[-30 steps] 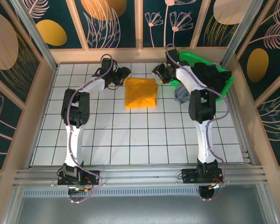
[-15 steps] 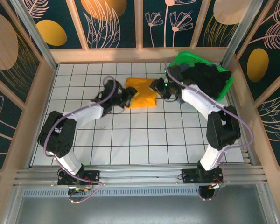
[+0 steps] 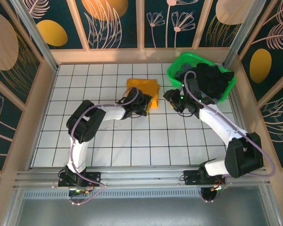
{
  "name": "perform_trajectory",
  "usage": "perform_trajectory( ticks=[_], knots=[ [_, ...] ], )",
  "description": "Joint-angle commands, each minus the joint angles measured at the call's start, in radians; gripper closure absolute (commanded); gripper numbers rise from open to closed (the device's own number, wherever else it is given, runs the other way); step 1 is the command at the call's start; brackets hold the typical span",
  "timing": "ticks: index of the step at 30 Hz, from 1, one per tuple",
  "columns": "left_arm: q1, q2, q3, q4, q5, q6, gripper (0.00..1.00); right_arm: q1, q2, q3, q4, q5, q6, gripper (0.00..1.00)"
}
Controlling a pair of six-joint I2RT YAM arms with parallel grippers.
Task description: Fold and stack the t-shirts
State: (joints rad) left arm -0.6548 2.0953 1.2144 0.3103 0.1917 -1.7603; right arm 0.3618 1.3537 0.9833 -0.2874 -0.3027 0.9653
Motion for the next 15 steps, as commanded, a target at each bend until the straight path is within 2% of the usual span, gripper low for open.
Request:
perform_trajectory(
  ticks=[1,4,9,13,15],
  knots=[
    [-0.006,0.069,0.081,-0.029,-0.035,-0.098,0.37,-0.01,-0.054,-0.047,-0.014,0.02,0.024,0.49],
    [-0.007,0.14,0.151,-0.117,-0.018,-0.123,0.5,-0.012,-0.081,-0.074,-0.017,0.016,0.032,0.49],
    [-0.002,0.192,0.135,-0.081,-0.046,-0.228,0.84,-0.013,-0.096,-0.089,-0.023,0.004,0.038,0.51],
    [0.044,0.203,0.127,-0.067,-0.076,-0.231,1.0,-0.014,-0.094,-0.073,-0.031,0.003,0.036,0.52],
    [0.081,0.19,0.115,-0.053,-0.078,-0.197,1.0,-0.014,-0.093,-0.062,-0.038,0.005,0.03,0.52]
  ],
)
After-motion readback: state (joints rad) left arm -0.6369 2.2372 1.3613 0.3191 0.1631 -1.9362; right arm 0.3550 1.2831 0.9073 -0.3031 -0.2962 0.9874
